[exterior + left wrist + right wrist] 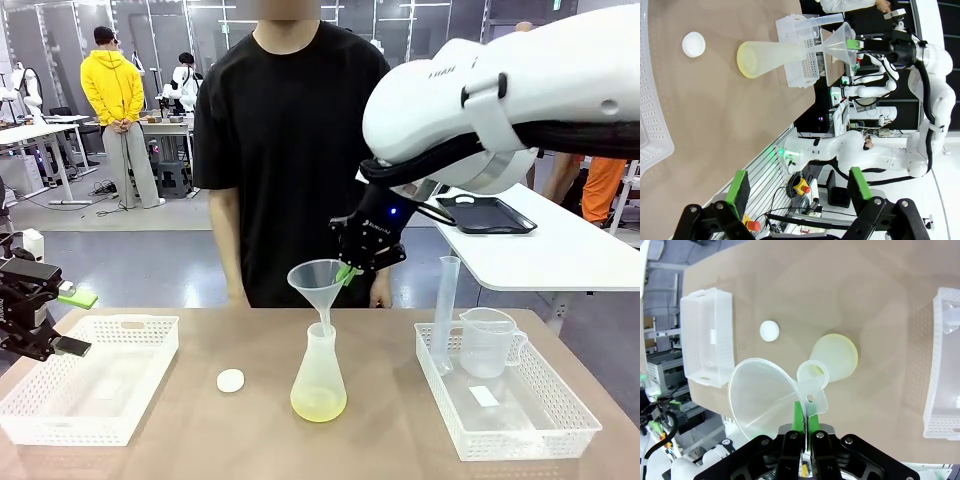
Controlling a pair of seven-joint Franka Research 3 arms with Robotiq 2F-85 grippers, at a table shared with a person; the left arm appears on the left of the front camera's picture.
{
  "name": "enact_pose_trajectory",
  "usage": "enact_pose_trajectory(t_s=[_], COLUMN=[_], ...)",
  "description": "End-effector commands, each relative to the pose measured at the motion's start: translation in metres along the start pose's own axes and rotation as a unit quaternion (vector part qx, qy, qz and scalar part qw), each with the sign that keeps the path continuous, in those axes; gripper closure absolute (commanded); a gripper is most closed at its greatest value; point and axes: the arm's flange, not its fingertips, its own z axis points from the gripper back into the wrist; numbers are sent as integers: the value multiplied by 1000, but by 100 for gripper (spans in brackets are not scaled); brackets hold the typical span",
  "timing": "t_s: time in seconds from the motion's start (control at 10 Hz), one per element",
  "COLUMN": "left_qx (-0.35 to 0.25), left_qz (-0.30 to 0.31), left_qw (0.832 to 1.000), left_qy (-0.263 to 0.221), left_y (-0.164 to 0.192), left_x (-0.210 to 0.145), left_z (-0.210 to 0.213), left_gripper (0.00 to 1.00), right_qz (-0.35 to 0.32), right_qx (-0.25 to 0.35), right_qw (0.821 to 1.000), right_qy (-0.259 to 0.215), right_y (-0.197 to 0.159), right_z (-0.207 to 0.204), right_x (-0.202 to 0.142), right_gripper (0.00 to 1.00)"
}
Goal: Prepare the solutions needed for the experiment.
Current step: Once the solution is in the Big flask , pick up the Plastic Funnel and place it back into the right Organizing basket.
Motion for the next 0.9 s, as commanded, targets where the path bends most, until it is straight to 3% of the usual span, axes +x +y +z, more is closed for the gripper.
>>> enact_pose_trajectory(t_s=[0.0, 0.5, 0.8], left_qx=[-13, -13, -13], left_qz=[-4, -4, -4], left_qw=[1000, 1000, 1000], left_qy=[-4, -4, -4], left_y=[-3, -3, -3], left_x=[1, 1, 1], left_z=[0, 0, 0], left_gripper=[0, 0, 0], right_qz=[29, 77, 68], right_qx=[25, 106, 103], right_qw=[999, 989, 990], right_qy=[-10, -66, -67], right_y=[-12, -17, -41], right_z=[7, 35, 57], right_x=[-9, -15, -20], right_gripper=[100, 100, 100])
